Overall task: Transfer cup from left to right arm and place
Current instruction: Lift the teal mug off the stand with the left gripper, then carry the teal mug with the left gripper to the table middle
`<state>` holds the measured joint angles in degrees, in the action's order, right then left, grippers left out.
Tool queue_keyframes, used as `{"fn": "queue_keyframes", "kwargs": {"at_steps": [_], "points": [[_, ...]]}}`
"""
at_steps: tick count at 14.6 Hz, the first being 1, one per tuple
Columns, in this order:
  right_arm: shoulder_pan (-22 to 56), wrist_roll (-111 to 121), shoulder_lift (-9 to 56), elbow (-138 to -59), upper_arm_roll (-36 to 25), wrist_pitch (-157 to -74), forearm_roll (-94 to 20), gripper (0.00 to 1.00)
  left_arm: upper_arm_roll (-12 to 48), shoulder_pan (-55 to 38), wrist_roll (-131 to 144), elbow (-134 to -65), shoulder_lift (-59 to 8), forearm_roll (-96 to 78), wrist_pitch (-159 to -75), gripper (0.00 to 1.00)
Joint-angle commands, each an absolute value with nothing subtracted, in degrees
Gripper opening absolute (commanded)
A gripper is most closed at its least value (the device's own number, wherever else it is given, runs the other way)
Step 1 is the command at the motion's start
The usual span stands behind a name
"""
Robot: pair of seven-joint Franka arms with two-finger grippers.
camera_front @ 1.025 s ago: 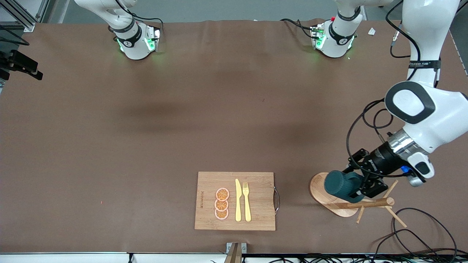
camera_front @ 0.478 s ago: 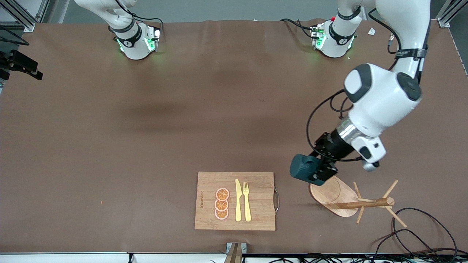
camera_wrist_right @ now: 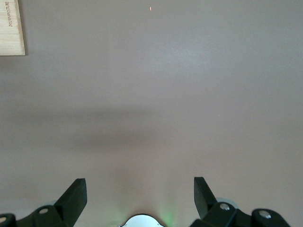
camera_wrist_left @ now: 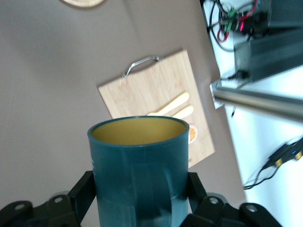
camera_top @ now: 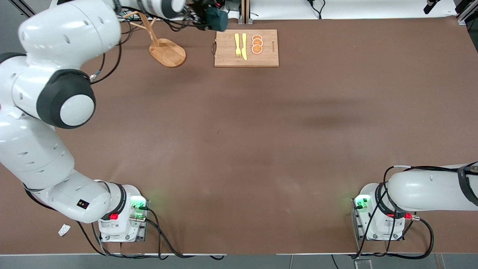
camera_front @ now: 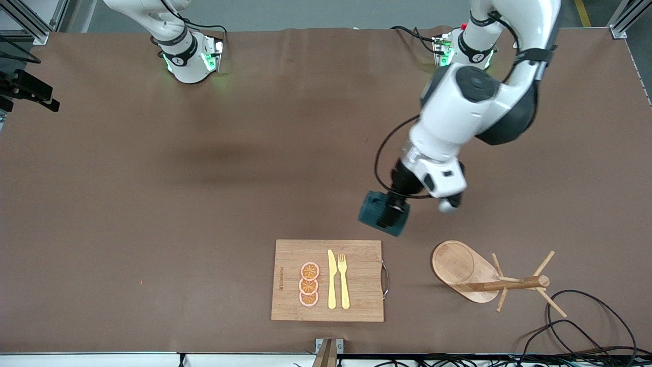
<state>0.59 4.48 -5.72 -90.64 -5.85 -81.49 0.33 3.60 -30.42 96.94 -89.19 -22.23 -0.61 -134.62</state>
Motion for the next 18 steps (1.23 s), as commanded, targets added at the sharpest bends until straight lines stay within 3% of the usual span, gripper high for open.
{"fn": "queue_keyframes", "kwargs": {"at_steps": [1,11,18], "points": [[0.9,4.6,-6.5,-91.1,-6.0,-81.3,0.4,1.0,2.7,-37.0,102.5,-85.3,-26.9,8.3,-133.8,0.65],[0.6,4.3,-6.2,-90.9,-6.1,-81.3,0.4,1.0,2.5,-56.1,112.6,-84.9,-35.3,39.6,-127.2,0.65],[0.6,4.3,-6.1,-90.8,-6.1,-81.4,0.4,1.0,2.5,-63.4,118.7,-84.9,-42.8,68.2,-124.9,0.64]]}}
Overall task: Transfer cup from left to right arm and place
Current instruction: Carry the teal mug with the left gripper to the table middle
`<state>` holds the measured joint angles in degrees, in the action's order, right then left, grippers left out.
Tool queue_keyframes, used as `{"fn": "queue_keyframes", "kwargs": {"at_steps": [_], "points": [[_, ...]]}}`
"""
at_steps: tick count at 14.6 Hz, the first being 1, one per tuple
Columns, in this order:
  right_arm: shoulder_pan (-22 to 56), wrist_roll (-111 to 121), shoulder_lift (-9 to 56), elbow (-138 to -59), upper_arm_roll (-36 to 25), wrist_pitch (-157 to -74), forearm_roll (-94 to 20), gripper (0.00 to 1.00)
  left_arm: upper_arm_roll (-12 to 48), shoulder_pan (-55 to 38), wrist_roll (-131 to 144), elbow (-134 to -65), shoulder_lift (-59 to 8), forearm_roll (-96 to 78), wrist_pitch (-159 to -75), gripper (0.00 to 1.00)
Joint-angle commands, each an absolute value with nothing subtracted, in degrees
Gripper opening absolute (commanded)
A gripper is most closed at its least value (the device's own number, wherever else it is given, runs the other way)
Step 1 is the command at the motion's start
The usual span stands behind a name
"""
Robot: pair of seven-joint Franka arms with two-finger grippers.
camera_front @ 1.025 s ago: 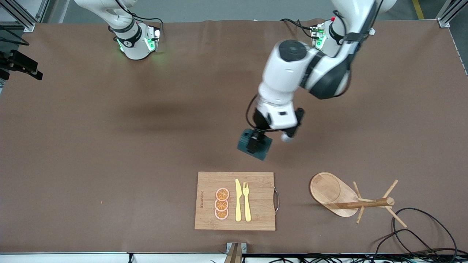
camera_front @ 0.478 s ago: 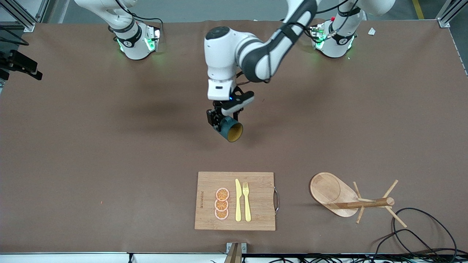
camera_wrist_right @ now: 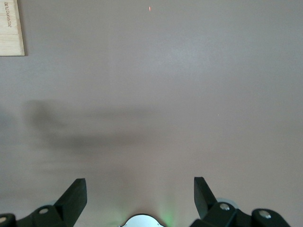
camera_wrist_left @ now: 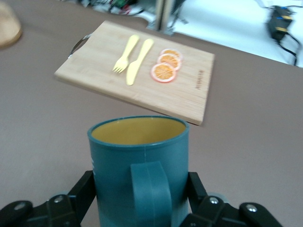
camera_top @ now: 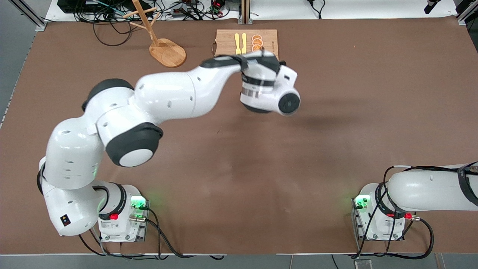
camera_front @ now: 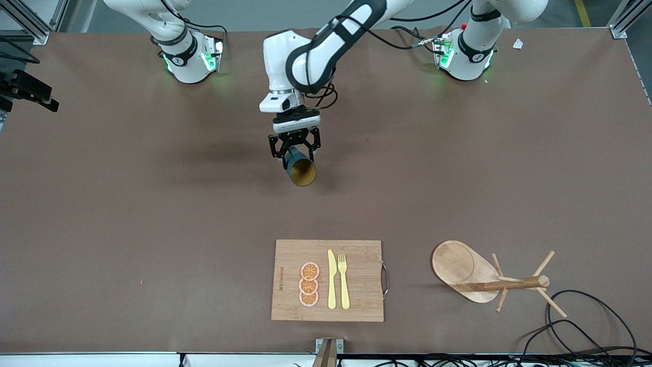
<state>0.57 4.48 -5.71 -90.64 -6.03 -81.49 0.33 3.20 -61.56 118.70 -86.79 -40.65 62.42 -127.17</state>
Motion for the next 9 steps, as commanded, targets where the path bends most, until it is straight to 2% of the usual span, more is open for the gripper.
{"fn": "queue_keyframes", "kwargs": {"at_steps": [1,6,9], "points": [[0.6,4.0,-6.1,-90.8,-6.1,-81.4,0.3,1.0,2.5,-64.1,118.9,-84.9,-44.2,72.4,-124.7,0.64],[0.7,3.8,-5.5,-89.9,-6.1,-81.3,0.3,1.0,2.5,-64.3,123.7,-83.5,-50.4,91.7,-122.4,0.63],[0.8,3.8,-5.4,-89.9,-6.1,-81.3,0.2,1.0,2.5,-64.6,126.8,-80.2,-54.9,100.9,-119.5,0.63]]}}
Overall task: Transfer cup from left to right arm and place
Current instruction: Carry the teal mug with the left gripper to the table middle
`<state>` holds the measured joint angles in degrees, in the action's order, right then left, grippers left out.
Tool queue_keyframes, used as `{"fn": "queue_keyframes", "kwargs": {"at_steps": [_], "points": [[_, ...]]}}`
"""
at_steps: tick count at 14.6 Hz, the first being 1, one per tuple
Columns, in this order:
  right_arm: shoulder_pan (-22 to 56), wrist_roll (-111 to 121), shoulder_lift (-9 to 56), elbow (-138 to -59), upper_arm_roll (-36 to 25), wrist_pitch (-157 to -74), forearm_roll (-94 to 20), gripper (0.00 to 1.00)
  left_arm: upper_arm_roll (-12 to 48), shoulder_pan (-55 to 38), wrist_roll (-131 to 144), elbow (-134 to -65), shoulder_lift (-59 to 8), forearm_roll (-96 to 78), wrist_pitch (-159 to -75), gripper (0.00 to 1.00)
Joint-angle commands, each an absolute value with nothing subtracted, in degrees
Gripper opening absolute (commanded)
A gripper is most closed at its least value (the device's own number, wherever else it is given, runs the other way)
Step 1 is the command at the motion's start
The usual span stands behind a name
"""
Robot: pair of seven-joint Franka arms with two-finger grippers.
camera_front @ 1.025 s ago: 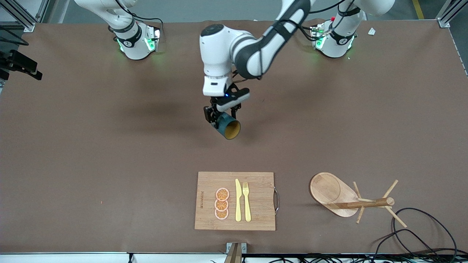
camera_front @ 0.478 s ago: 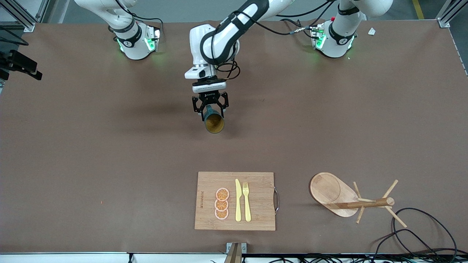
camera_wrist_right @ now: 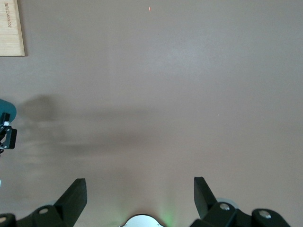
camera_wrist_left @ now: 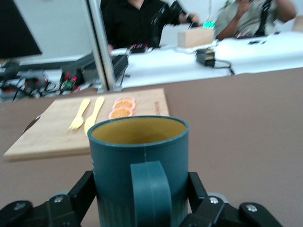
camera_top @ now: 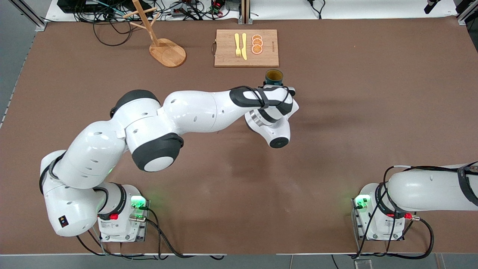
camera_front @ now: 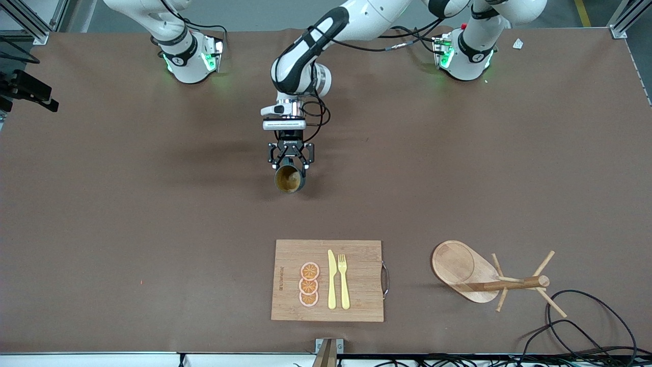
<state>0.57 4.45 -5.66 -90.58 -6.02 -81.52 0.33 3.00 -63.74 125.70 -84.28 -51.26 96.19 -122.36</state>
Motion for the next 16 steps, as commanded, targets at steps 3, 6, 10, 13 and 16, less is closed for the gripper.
{"fn": "queue_keyframes", "kwargs": {"at_steps": [3,6,10,13,16], "points": [[0.9,3.7,-5.3,-89.9,-6.1,-81.5,0.1,1.0,2.5,-64.8,130.8,-78.5,-58.1,109.0,-116.8,0.62],[0.7,3.7,-3.6,-89.9,-6.1,-81.4,0.4,1.0,1.6,-64.7,137.8,-78.5,-59.8,116.0,-115.0,0.63],[0.4,4.3,-0.5,-89.9,-6.1,-82.4,0.1,1.0,1.5,-64.7,144.9,-78.6,-61.3,117.0,-114.2,0.65],[0.2,4.4,2.7,-89.9,-6.1,-84.1,0.2,1.0,1.3,-64.6,146.7,-78.7,-62.0,117.0,-113.7,0.66],[0.1,4.6,6.6,-88.9,-6.2,-86.0,1.0,1.0,1.2,-64.4,146.6,-78.8,-63.0,117.1,-113.6,0.66]]}}
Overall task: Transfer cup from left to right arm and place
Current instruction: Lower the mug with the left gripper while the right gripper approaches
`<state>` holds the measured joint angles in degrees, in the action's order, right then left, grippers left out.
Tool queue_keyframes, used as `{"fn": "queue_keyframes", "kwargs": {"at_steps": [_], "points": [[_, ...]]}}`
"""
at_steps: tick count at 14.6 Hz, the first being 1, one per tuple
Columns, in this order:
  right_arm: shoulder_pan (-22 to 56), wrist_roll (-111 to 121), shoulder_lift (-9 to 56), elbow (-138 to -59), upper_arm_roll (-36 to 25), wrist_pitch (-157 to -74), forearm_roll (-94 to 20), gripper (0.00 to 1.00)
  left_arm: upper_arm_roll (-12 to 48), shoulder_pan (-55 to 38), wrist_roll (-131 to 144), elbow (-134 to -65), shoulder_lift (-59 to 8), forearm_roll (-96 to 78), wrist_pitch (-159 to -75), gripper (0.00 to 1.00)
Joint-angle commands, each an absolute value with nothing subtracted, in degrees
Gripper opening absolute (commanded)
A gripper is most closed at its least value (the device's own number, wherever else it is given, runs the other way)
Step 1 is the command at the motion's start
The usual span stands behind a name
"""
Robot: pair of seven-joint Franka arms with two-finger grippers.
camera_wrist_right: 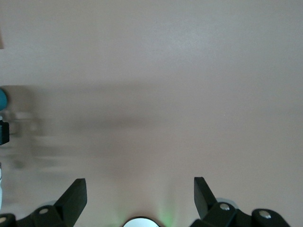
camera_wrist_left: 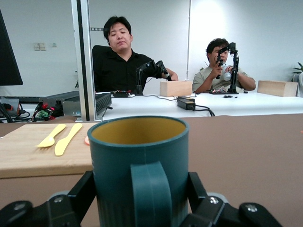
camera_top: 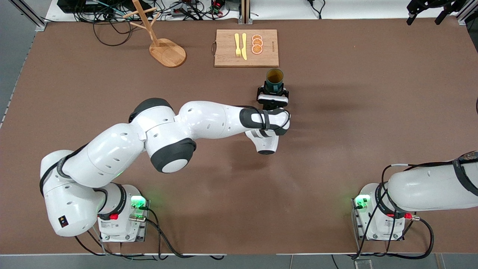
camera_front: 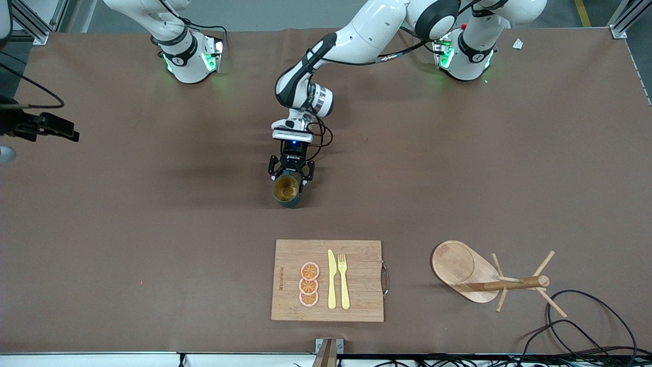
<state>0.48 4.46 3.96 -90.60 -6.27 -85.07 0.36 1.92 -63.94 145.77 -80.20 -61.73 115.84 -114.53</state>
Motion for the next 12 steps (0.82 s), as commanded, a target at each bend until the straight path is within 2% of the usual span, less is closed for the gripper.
{"fn": "queue_keyframes", "kwargs": {"at_steps": [1,3,6,9,12], "points": [[0.0,4.6,7.9,-88.8,-6.2,-86.9,0.9,1.0,1.2,-64.4,146.6,-78.8,-63.1,117.1,-113.6,0.7],[0.2,4.5,8.3,-89.1,-6.2,-86.9,0.6,1.0,1.2,-64.4,146.7,-79.0,-63.0,117.1,-113.0,1.0],[1.6,3.6,8.9,-89.7,-6.1,-87.9,-0.3,1.0,2.0,-64.7,147.2,-79.9,-62.3,115.9,-110.1,1.0],[2.6,3.5,10.4,-92.1,-6.1,-91.6,-4.1,1.0,4.5,-65.2,148.5,-82.8,-61.1,110.1,-104.7,1.0],[5.6,-2.0,12.6,-94.4,-6.1,-97.1,-7.6,1.0,7.9,-65.4,148.5,-84.1,-59.8,108.1,-103.5,1.0]]}}
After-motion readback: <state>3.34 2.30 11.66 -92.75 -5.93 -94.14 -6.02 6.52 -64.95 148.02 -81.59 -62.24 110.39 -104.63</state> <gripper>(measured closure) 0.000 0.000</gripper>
